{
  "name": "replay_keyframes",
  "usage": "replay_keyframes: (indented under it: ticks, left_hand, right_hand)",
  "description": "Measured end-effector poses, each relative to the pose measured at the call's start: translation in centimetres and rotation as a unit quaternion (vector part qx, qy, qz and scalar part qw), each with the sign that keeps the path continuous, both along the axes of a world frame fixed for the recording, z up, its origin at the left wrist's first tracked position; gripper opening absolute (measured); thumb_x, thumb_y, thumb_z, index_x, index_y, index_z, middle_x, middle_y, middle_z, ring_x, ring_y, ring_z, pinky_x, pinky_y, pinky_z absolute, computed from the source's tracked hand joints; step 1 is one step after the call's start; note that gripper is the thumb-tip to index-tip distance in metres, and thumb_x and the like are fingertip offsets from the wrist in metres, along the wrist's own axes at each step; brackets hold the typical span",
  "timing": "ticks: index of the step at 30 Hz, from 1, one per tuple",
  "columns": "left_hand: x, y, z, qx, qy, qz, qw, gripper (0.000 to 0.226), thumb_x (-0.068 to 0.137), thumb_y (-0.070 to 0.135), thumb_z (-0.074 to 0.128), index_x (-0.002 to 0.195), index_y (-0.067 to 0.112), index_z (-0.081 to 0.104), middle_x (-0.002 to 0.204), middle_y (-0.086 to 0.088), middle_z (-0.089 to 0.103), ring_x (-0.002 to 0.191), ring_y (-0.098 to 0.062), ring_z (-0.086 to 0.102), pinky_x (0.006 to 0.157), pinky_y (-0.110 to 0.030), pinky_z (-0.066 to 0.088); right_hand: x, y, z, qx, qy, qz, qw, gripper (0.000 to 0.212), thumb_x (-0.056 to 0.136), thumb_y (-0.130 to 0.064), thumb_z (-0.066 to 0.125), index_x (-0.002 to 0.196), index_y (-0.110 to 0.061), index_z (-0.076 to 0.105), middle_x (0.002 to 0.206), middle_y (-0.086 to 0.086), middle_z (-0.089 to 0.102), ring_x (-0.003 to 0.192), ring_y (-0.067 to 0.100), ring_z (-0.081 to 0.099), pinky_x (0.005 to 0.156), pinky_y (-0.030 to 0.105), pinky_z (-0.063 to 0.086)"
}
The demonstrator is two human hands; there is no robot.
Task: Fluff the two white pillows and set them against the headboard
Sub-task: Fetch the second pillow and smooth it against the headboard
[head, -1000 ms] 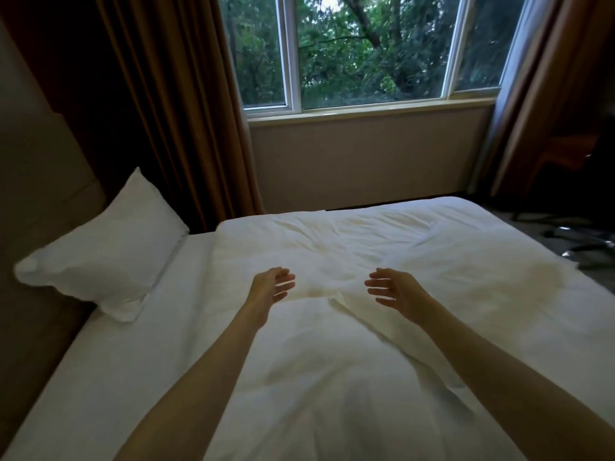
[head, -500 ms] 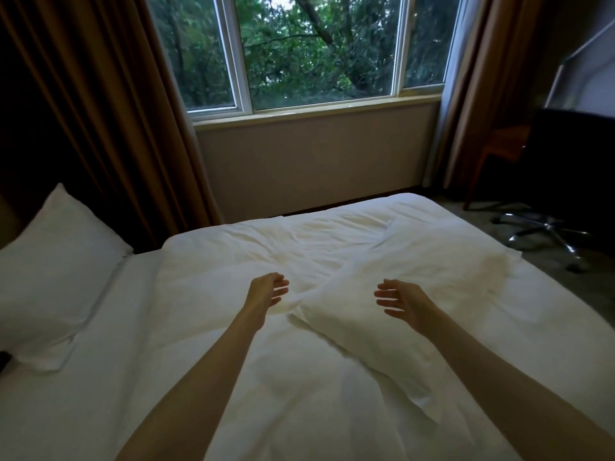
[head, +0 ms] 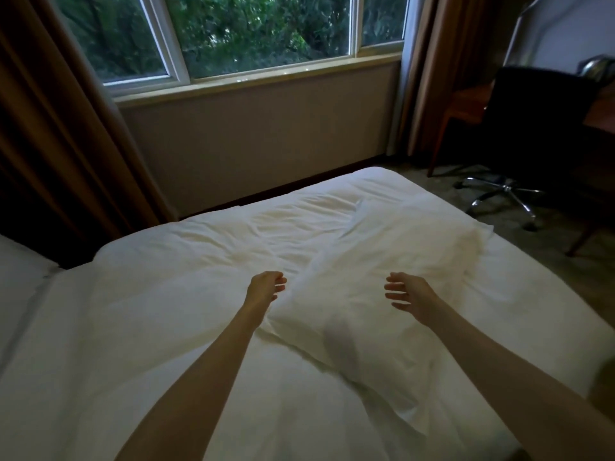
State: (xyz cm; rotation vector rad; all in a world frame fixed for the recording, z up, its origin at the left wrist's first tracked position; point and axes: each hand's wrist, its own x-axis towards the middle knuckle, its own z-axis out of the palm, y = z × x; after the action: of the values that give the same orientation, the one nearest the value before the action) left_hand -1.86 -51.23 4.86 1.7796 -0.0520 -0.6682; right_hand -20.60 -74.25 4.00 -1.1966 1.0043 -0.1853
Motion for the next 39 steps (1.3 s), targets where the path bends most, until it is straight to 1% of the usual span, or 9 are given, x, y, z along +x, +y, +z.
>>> replay_keyframes:
  ticks: [7,15,19,23,26,31,35,37,39]
  left_hand:
    - [1.7,-7.7,-3.4,0.024,-0.005,-0.016,1.0,0.024,0.094,0.022,0.048,0.106,0.007,0.063,0.109,-0.013,0.067,0.095,-0.023,0.063,0.082,-0.033,0.045]
    - [4.2,-17.3,-8.0,0.146,-0.025,-0.048,0.988,0.04,0.096,0.028,0.044,0.123,0.0,0.056,0.126,-0.018,0.06,0.112,-0.03,0.058,0.101,-0.04,0.042]
    - [6.3,-21.2,-11.1,0.243,-0.057,-0.103,0.963,0.045,0.097,0.03,0.044,0.131,0.001,0.049,0.142,-0.019,0.045,0.127,-0.033,0.046,0.106,-0.041,0.036]
    - [9.5,-23.8,-14.8,0.31,-0.058,-0.164,0.935,0.055,0.096,0.036,0.048,0.142,0.009,0.036,0.155,-0.014,0.019,0.139,-0.035,0.028,0.113,-0.047,0.028]
    - [11.6,-24.7,-17.3,0.362,-0.054,-0.182,0.912,0.064,0.092,0.043,0.051,0.146,0.015,0.03,0.158,-0.012,0.012,0.142,-0.038,0.021,0.115,-0.051,0.024]
    - [14.4,-25.8,-21.7,0.398,-0.043,-0.2,0.894,0.086,0.083,0.053,0.061,0.149,0.014,0.024,0.157,-0.017,0.016,0.139,-0.04,0.028,0.114,-0.053,0.026]
    - [16.1,-25.6,-24.0,0.425,-0.035,-0.228,0.875,0.106,0.074,0.066,0.061,0.151,0.013,0.011,0.159,-0.017,0.014,0.144,-0.036,0.02,0.115,-0.056,0.02]
    - [16.5,-25.4,-24.8,0.405,-0.007,-0.214,0.889,0.113,0.071,0.067,0.063,0.151,0.011,0.007,0.159,-0.016,0.014,0.144,-0.035,0.02,0.115,-0.054,0.021]
    - [16.2,-25.2,-25.5,0.379,0.02,-0.199,0.903,0.115,0.069,0.067,0.066,0.15,0.009,0.01,0.157,-0.018,0.021,0.141,-0.035,0.028,0.114,-0.051,0.027]
  right_hand:
    - [0.6,-8.7,-3.4,-0.001,0.022,-0.02,1.0,0.024,0.093,-0.024,0.052,0.107,-0.006,0.058,0.109,0.015,0.057,0.094,0.029,0.056,0.084,0.038,0.042]
    - [-0.1,-19.3,-9.4,0.04,0.093,-0.088,0.991,0.049,0.092,-0.026,0.056,0.134,-0.002,0.046,0.116,0.014,0.048,0.102,0.029,0.05,0.089,0.044,0.044]
    - [-0.5,-23.1,-13.0,0.057,0.145,-0.116,0.981,0.055,0.091,-0.03,0.059,0.136,-0.005,0.04,0.137,0.019,0.044,0.118,0.035,0.049,0.099,0.048,0.042]
    - [-0.9,-25.2,-16.8,0.086,0.173,-0.133,0.972,0.071,0.087,-0.036,0.063,0.144,-0.011,0.029,0.145,0.017,0.038,0.129,0.036,0.042,0.098,0.049,0.04]
    - [-0.9,-25.6,-19.1,0.107,0.186,-0.139,0.967,0.082,0.084,-0.039,0.065,0.149,-0.02,0.018,0.151,0.013,0.034,0.134,0.036,0.038,0.101,0.053,0.038]
    - [-0.1,-25.3,-23.2,0.151,0.198,-0.118,0.961,0.075,0.082,-0.042,0.068,0.142,-0.019,0.029,0.138,0.012,0.045,0.121,0.034,0.048,0.087,0.051,0.044]
    - [0.6,-25.4,-24.6,0.177,0.192,-0.119,0.958,0.072,0.079,-0.045,0.069,0.134,-0.013,0.035,0.114,0.011,0.05,0.091,0.03,0.054,0.068,0.041,0.05]
    - [1.0,-25.7,-25.1,0.19,0.185,-0.128,0.956,0.079,0.077,-0.046,0.071,0.138,-0.013,0.032,0.119,0.013,0.049,0.095,0.031,0.053,0.062,0.039,0.049]
    - [1.4,-25.6,-25.3,0.202,0.18,-0.138,0.953,0.09,0.076,-0.045,0.073,0.146,-0.014,0.025,0.135,0.017,0.048,0.112,0.035,0.053,0.07,0.044,0.052]
